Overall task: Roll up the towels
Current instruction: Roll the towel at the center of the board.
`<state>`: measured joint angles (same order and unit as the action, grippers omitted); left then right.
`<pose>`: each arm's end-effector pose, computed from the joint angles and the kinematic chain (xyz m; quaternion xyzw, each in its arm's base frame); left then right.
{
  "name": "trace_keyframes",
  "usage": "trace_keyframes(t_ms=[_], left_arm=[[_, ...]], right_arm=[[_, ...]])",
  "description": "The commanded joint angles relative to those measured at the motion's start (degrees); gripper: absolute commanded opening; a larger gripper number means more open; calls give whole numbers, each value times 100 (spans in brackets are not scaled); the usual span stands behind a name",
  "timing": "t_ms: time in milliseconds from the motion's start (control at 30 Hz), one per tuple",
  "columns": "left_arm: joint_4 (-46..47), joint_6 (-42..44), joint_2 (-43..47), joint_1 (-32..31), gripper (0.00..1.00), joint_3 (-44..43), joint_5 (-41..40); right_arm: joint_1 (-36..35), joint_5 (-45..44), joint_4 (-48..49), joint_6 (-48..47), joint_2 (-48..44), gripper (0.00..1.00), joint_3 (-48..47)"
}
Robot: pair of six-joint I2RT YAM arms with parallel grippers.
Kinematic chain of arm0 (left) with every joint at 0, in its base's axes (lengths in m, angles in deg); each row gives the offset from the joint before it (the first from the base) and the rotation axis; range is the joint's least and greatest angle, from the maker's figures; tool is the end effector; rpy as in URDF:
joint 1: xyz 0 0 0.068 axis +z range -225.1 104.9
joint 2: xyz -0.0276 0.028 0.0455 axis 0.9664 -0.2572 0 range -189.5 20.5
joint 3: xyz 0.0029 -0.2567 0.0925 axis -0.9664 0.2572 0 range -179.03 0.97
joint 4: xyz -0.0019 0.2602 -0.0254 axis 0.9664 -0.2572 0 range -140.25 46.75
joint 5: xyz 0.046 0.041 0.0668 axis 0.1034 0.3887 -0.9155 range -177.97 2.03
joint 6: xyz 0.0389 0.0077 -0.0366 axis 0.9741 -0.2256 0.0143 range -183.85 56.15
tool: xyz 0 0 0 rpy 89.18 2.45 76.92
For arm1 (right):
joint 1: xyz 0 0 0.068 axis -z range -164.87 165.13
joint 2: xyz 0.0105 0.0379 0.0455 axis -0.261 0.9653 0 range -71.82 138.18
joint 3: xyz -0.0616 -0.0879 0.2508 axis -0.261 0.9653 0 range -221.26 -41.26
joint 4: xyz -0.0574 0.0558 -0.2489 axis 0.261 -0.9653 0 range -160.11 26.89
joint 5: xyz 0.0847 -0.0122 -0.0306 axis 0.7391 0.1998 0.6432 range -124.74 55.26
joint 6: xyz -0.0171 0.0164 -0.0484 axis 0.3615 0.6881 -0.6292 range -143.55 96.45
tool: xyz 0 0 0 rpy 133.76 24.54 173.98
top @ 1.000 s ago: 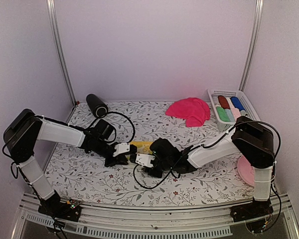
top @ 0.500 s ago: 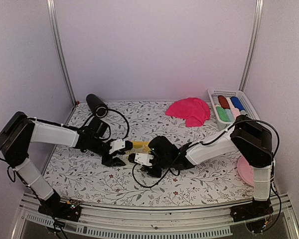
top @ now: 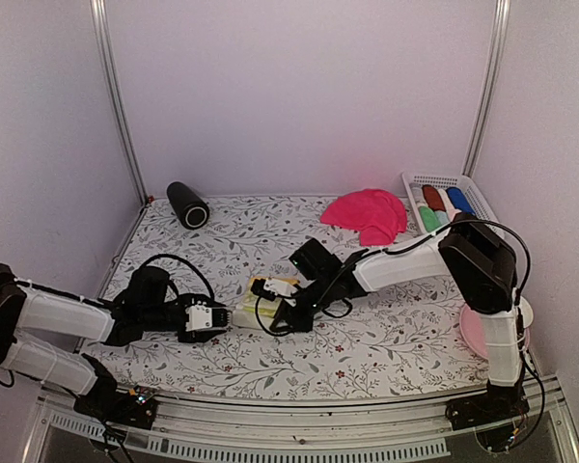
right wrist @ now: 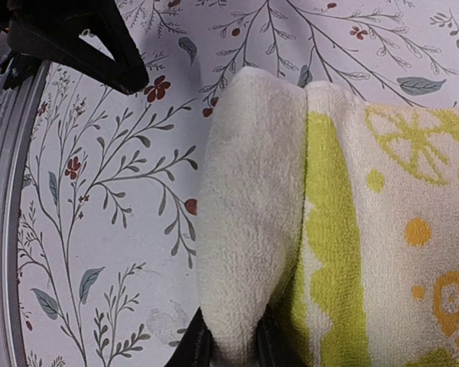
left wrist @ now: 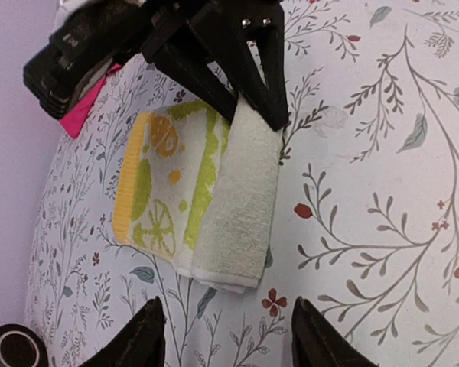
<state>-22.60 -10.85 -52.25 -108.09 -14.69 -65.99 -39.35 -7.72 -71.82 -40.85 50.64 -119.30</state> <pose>0.1698 -0.1263 0.1289 0.6604 0.5824 -0.0908 0.4652 0.2436 0.3692 0.1231 -0.6007 0.7040 0.3081 0.2208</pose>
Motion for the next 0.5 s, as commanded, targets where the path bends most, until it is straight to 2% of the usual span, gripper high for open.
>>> trace_keyframes(t_ms=[0,233,467], left_arm=[[1047,519,-9,-351,56,185,-590],[1558,783,-518,-796,55,254,-1061],[1745,914,-1041,-1038,55,83,-1376]], right_arm=[[201,963,-723,442,275,16,-351],[343,1215,-1349,577,813,15,-958],[425,1443,-1435,616,960,15,-1059]])
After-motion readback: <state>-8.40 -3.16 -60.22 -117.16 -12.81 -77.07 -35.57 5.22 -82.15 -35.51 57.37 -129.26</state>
